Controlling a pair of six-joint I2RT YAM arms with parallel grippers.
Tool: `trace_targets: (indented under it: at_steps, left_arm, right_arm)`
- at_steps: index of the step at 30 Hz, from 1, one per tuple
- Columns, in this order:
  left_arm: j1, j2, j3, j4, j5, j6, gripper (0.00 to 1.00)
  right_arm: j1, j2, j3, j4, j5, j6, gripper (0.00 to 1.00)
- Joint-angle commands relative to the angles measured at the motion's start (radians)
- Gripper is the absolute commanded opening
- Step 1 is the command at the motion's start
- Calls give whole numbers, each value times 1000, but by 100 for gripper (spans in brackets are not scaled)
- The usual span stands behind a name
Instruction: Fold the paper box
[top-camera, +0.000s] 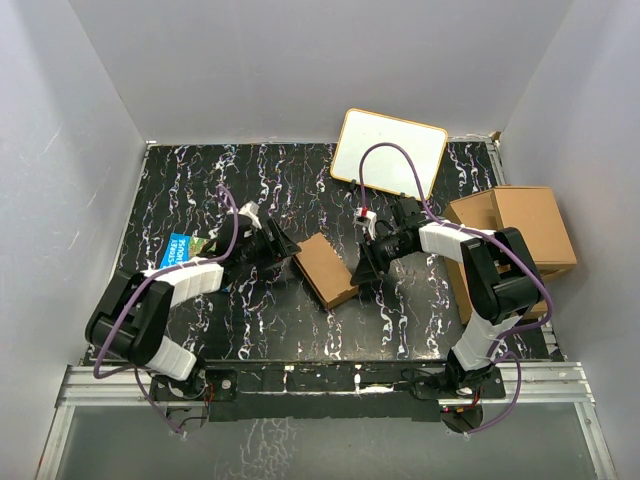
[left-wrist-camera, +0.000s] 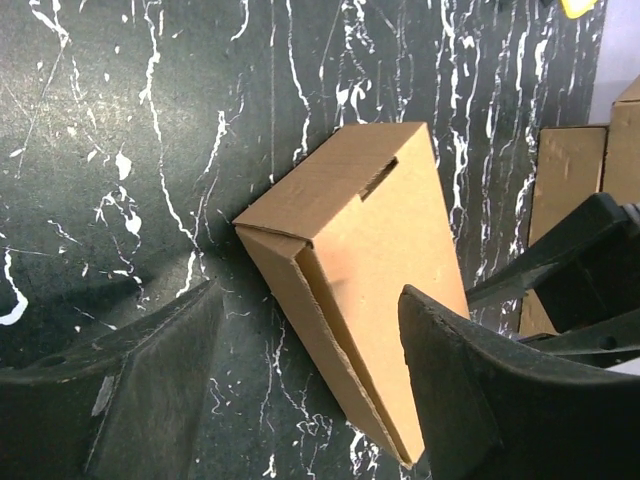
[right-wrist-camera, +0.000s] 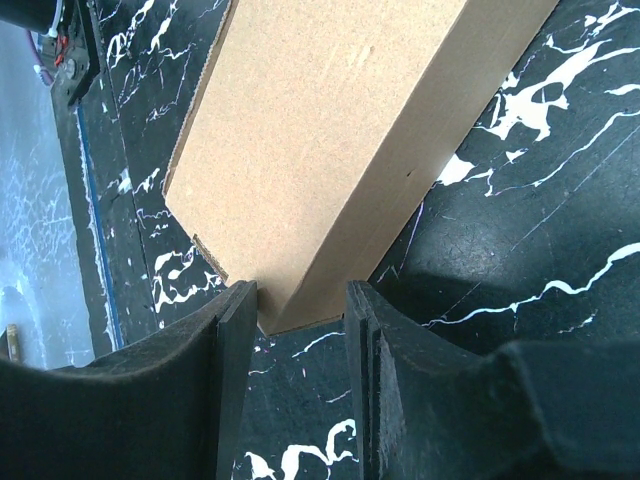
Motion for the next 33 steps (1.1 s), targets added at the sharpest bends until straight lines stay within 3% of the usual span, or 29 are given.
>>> trace_targets:
  at_steps: [1,13,30,33]
  left_arm:
    - [8,27,38,37,19,4,66]
    - [11,140,101,27,25,25,53]
    - [11,172,100,39,80,14,9]
    - [11,122,103,5,67,30,14]
  right_arm:
    - [5,1,37,11,-2,-28,44]
    - [6,42,42,4,3,-39,43]
    - [5,43,54,-11,14,-51,43]
    - [6,39,84,-55,18,-90,45]
